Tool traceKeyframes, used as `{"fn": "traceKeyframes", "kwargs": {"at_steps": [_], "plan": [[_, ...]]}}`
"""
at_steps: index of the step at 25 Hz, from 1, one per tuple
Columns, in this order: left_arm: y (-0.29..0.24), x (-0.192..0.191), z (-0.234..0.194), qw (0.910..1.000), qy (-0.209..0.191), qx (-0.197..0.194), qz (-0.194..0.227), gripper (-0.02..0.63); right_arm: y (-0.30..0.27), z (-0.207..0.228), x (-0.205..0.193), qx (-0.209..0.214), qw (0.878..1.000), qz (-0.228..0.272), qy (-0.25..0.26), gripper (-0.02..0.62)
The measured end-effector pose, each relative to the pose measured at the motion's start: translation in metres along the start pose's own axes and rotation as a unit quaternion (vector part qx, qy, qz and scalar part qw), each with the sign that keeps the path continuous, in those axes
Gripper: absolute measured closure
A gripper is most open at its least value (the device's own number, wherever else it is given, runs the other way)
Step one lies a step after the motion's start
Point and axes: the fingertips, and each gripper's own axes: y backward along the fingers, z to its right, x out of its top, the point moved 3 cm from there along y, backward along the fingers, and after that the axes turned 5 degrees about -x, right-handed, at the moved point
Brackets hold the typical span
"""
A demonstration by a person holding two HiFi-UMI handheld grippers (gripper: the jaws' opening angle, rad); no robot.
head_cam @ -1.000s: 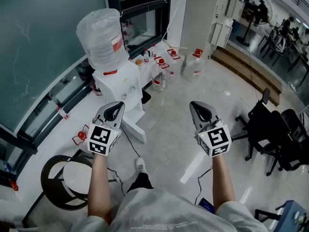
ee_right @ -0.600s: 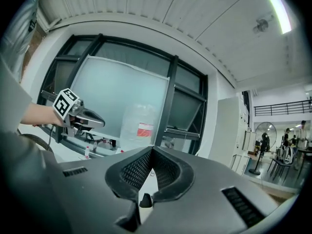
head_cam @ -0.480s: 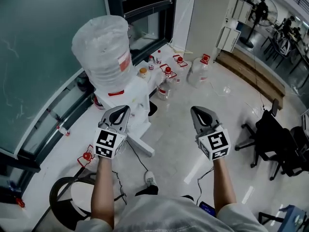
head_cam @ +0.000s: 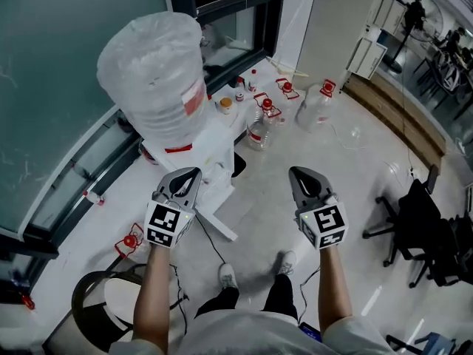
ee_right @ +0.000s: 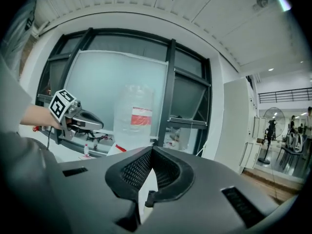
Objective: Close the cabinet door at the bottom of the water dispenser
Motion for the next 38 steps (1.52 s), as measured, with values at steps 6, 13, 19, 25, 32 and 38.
{"fn": "traceKeyframes", "kwargs": {"at_steps": [6, 13, 19, 25, 32, 38], "plan": [[-0.042, -0.026, 0.011, 0.9979, 0.05, 0.038, -0.016, 0.588, -0.035, 0.025, -0.028, 0.066, 0.998, 0.003, 0.006, 0.571], [-0.075, -0.058, 0.028, 0.9903, 0.094, 0.094, -0.04, 0.588, -0.072, 0.037, -0.062, 0.163, 0.987, 0.002, 0.006, 0.57], [-0.081, -0.105, 0.053, 0.9782, 0.133, 0.142, -0.071, 0.588, -0.091, 0.034, -0.111, 0.234, 0.971, -0.036, 0.013, 0.571], [-0.082, -0.185, 0.073, 0.9708, 0.173, 0.134, -0.099, 0.584, -0.106, 0.015, -0.178, 0.232, 0.97, -0.076, 0.015, 0.57], [-0.083, -0.31, 0.095, 0.9625, 0.209, 0.111, -0.133, 0.582, -0.112, -0.019, -0.277, 0.188, 0.975, -0.117, -0.017, 0.569], [-0.085, -0.418, 0.125, 0.9485, 0.253, 0.093, -0.167, 0.483, -0.111, -0.055, -0.371, 0.177, 0.973, -0.148, -0.023, 0.569]]}}
